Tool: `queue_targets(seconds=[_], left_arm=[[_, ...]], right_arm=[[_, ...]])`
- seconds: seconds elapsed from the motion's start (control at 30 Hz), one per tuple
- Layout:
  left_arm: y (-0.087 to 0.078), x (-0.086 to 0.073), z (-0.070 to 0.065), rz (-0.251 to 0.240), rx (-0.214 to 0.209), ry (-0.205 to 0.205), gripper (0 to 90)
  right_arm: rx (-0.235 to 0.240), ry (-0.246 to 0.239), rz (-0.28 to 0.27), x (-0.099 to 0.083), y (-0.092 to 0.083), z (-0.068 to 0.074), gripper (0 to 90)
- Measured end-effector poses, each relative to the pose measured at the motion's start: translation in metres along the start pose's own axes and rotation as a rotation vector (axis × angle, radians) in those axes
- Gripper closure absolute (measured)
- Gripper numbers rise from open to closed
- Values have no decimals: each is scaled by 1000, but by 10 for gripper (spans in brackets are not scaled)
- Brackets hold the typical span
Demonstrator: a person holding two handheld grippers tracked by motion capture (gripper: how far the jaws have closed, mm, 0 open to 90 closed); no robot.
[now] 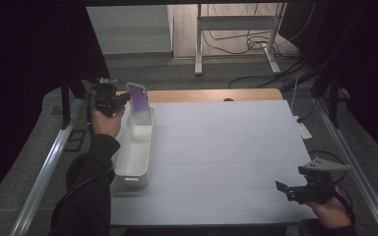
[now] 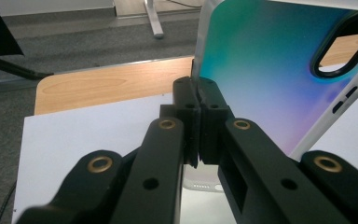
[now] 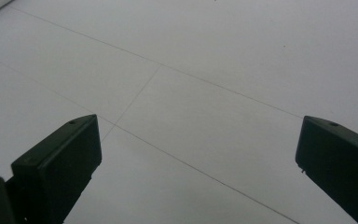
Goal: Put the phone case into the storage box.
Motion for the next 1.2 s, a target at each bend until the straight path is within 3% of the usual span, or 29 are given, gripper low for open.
queue_targets(seconds=[0.6,1.2], left_arm=[[26,-7,5,7,35,-37,882],[46,-17,12,55,54,-57,882]], right_arm=[[1,-4,0,0,0,0,0],[3,-12,8,0,0,1,0]])
Point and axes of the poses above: each handheld gripper's, and its own axes: y roughly forward along the jaws, x roughly out of its top, z roughly to its left, the point moved 1 cm from there along y, roughly forward along the jaws, and after that the axes turned 9 degrees about z, right-handed, at the moved point
